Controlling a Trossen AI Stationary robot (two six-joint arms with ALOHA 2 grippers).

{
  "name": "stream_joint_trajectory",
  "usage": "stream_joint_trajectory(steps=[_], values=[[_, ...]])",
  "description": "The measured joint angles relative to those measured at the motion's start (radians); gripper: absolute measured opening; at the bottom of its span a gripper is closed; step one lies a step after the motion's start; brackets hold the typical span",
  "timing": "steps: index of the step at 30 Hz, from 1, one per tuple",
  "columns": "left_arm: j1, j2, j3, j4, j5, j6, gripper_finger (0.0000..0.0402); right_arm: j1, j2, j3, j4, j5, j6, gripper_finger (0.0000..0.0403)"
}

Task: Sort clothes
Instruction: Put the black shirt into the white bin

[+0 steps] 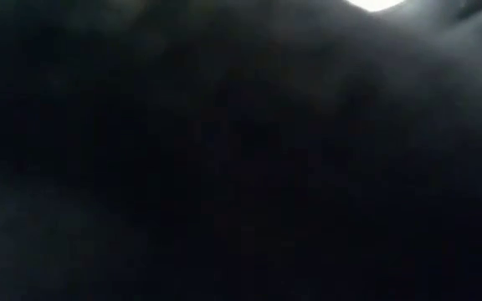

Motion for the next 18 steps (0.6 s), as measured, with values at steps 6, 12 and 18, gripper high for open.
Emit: stream_joint_trajectory(steps=[6, 12, 18], values=[[0.0, 0.0, 0.0, 0.0, 0.0, 0.0, 0.0105, -0.146, 0.046, 0.0, -0.084, -0.114, 0.145, 0.0021], [0.0, 0.0, 0.0, 0.0, 0.0, 0.0, 0.0105, -0.242, 0.113, -0.002, -0.166, -0.206, 0.22, 0.0021], [0.0, 0.0, 0.0, 0.0, 0.0, 0.0, 0.0105, -0.277, 0.178, -0.002, -0.306, -0.239, 0.248, 0.0021]])
